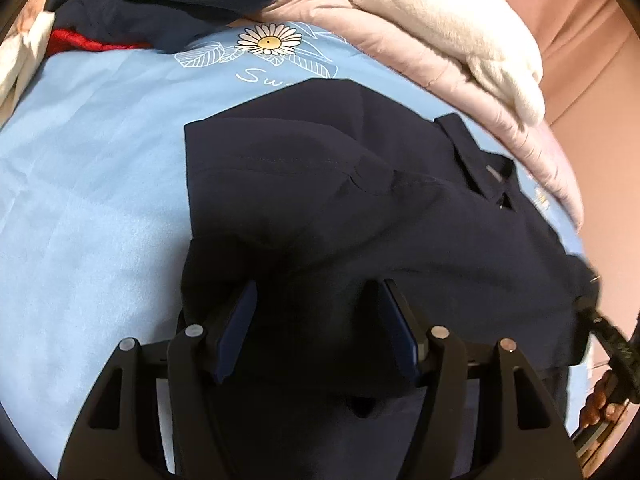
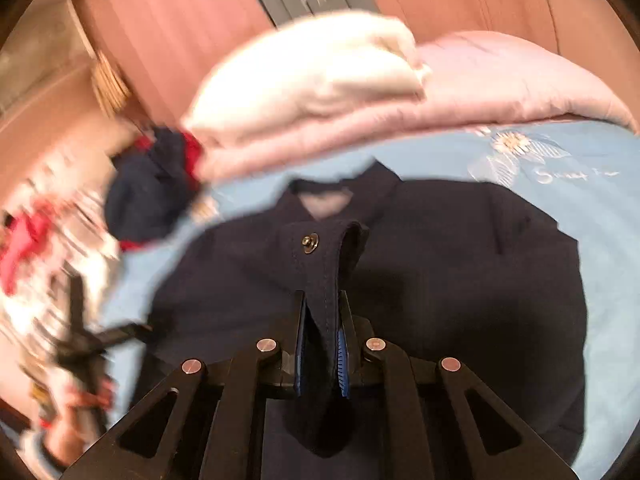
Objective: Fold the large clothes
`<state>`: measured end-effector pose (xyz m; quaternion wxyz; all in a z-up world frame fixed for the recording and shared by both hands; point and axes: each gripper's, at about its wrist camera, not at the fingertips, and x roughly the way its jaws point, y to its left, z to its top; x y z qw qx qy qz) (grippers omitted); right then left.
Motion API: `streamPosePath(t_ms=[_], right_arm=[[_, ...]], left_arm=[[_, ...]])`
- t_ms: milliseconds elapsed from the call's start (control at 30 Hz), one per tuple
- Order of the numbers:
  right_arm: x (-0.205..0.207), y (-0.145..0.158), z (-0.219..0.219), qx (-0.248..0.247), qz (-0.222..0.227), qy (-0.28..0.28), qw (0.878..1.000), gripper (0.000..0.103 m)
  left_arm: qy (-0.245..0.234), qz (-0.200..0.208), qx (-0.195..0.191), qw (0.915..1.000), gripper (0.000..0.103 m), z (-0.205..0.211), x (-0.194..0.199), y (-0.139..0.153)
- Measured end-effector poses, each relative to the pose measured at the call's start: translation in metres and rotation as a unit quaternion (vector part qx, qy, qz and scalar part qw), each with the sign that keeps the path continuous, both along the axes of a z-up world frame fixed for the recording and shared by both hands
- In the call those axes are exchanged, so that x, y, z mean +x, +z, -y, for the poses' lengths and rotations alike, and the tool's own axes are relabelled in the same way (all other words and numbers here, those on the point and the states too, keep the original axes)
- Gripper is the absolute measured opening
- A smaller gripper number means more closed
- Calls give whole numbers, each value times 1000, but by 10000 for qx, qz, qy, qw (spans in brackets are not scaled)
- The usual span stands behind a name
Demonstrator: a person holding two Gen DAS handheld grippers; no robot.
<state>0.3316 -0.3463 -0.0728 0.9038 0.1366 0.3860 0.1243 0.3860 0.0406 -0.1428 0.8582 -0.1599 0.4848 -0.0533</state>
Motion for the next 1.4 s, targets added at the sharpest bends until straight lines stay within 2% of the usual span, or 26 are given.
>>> streamPosePath(t_ms=[67, 133, 167, 267, 367, 400, 433, 500, 567, 633, 667, 733, 767, 867, 1000, 1100, 1133, 1200, 1400], right_arm=[[8, -29, 0, -309, -419, -92, 9986, 14], [8, -53, 5, -383, -705, -154, 9967, 22], [5, -57, 6, -354, -775, -201, 9962, 23], [-6, -49, 9, -480, -628, -276, 9965, 33], [-21, -25, 9, -1151, -146, -592, 9915, 33], [-28, -14, 7, -1385, 147, -645, 9882, 33], [-33, -8, 4, -1455, 340, -597, 9870, 33], [-40, -1, -3, -1207, 577, -190, 9908, 33], [-39, -9, -11, -992, 430, 184, 9940, 33], [-36, -30, -23, -1130, 116, 413, 9927, 33], [-33, -40, -27, -1239, -1, 444, 9913, 33], [-33, -62, -30, -1417, -228, 481, 9885, 33], [-36, -65, -32, -1452, -158, 464, 9882, 33], [-42, -62, -34, -1519, -83, 434, 9874, 33], [-62, -41, -22, -962, -122, 400, 9945, 36], [-96, -32, -11, -719, -62, 373, 9967, 50], [-112, -29, -3, -655, -53, 329, 9973, 51], [-135, -28, 7, -539, -58, 265, 9982, 52], [-205, -30, 44, -209, -274, -84, 9994, 54]], left_arm=[[-60, 19, 149, 9999, 66, 4, 1, 0], [-152, 9, 270, 9995, 66, 4, 1, 0], [-185, 2, 274, 9995, 66, 3, 2, 1], [-165, 130, 272, 9994, 66, -5, -5, 9], [-158, 516, 671, 9963, 69, -5, -19, 25], [-229, 645, 781, 9946, 69, -2, -22, 28], [-344, 718, 842, 9933, 69, 2, -25, 30], [-599, 769, 985, 9904, 69, 14, -25, 27], [-695, 687, 1199, 9880, 69, 20, -23, 18], [-666, 392, 1409, 9870, 68, 21, -19, -3], [-670, 328, 1356, 9880, 68, 18, -18, -8], [-744, 484, 1399, 9862, 69, 17, -24, -10], [-769, 487, 1421, 9857, 68, 17, -26, -9], [-726, 412, 1158, 9898, 69, 9, -38, 1], [-623, 429, 630, 9951, 73, -12, -73, 19], [-568, 447, 224, 9971, 76, -34, -114, 26], [-513, 438, 100, 9977, 78, -45, -132, 27], [-441, 367, -63, 9983, 82, -60, -160, 27], [-372, 66, -630, 9973, 83, -89, -240, 14]])
